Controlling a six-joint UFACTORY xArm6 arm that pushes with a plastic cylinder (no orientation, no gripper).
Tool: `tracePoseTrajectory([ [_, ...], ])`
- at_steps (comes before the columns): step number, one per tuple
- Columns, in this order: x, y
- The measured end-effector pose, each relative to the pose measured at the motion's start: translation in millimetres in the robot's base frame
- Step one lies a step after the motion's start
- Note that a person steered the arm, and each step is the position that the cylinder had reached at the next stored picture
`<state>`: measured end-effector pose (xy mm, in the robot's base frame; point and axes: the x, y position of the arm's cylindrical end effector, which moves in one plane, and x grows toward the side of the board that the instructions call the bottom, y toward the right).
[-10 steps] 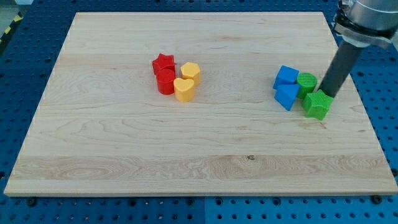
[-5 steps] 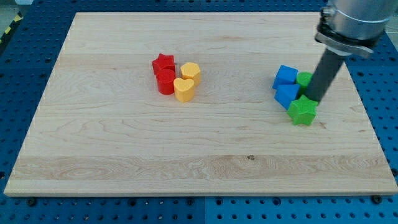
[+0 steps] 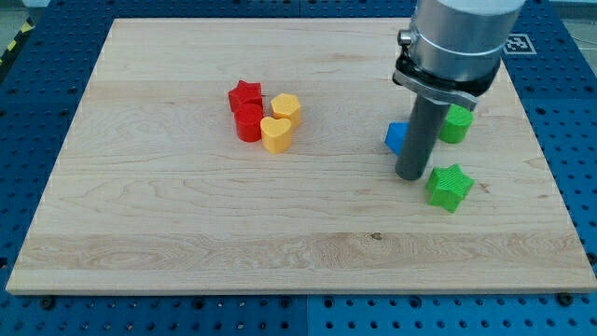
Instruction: Place the green star towards the bottom right of the board
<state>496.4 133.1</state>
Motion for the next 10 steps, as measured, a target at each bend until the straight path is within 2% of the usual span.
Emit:
tracePoseTrajectory([
  [2, 15, 21],
  [3, 10, 29],
  [4, -14, 31],
  [6, -5, 55],
  [9, 14, 51],
  [10, 14, 7],
])
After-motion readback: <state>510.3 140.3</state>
